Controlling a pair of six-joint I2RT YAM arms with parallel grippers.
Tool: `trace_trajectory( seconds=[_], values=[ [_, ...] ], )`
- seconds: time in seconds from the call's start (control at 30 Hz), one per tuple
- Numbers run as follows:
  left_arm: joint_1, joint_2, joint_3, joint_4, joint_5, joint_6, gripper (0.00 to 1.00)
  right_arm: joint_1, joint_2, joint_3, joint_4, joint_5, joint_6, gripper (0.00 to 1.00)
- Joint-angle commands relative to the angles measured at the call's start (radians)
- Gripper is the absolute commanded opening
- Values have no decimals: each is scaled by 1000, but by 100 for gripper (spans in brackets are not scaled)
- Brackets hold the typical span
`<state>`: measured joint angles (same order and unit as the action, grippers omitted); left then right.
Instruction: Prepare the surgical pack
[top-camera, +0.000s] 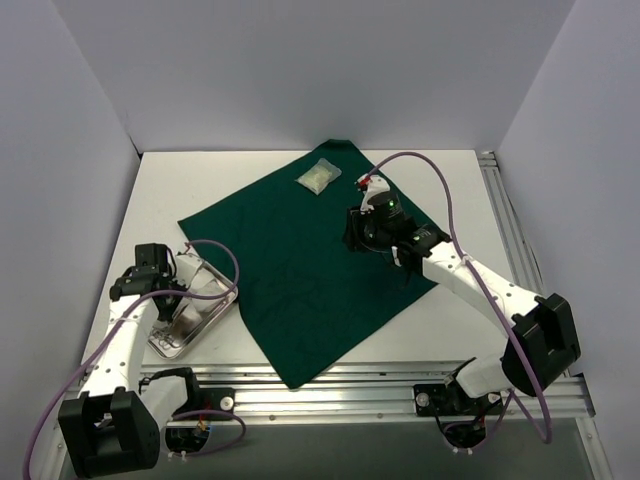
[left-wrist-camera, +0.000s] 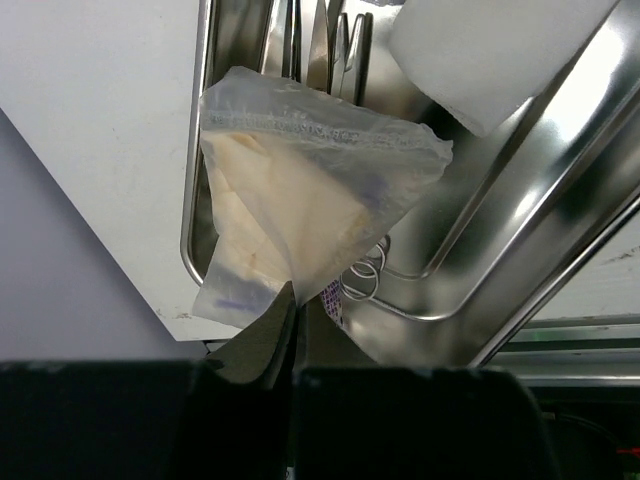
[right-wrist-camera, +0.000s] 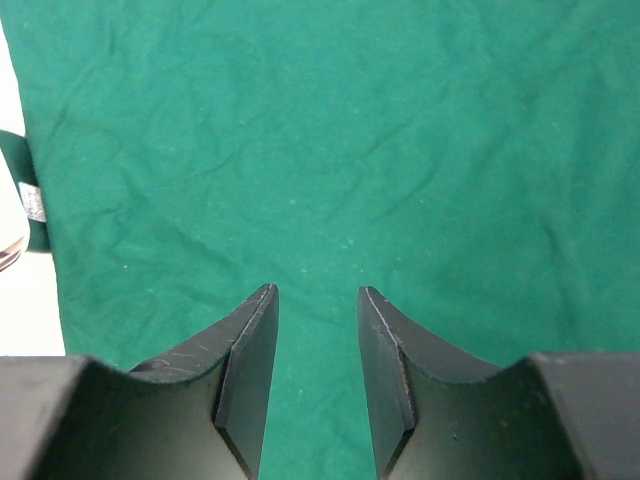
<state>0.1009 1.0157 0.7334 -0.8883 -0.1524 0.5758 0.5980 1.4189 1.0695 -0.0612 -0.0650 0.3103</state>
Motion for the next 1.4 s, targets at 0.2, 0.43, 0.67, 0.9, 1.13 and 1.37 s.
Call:
trace_trajectory(
  seconds=[0.2,0.43,0.67,0.9,1.13,1.37],
  values=[
    [56,37,-48,163,68,75,2,19,-55,27,-54,62,50,34],
    [71,54,-52,120,108,105,11,19,-31,47,-46,57,41,34],
    [72,32,-60,80,125,121,11,19,-29,47,-43,57,30,34],
    [75,31,-94,72,94,147,11,19,-38,35,-40,59,27,34],
    [77,32,-80,69,80,159,25,19,-34,38,-38,57,23,34],
    [77,0,7,-26,123,154,58,10,-3,61,-11,37,7,37]
  ],
)
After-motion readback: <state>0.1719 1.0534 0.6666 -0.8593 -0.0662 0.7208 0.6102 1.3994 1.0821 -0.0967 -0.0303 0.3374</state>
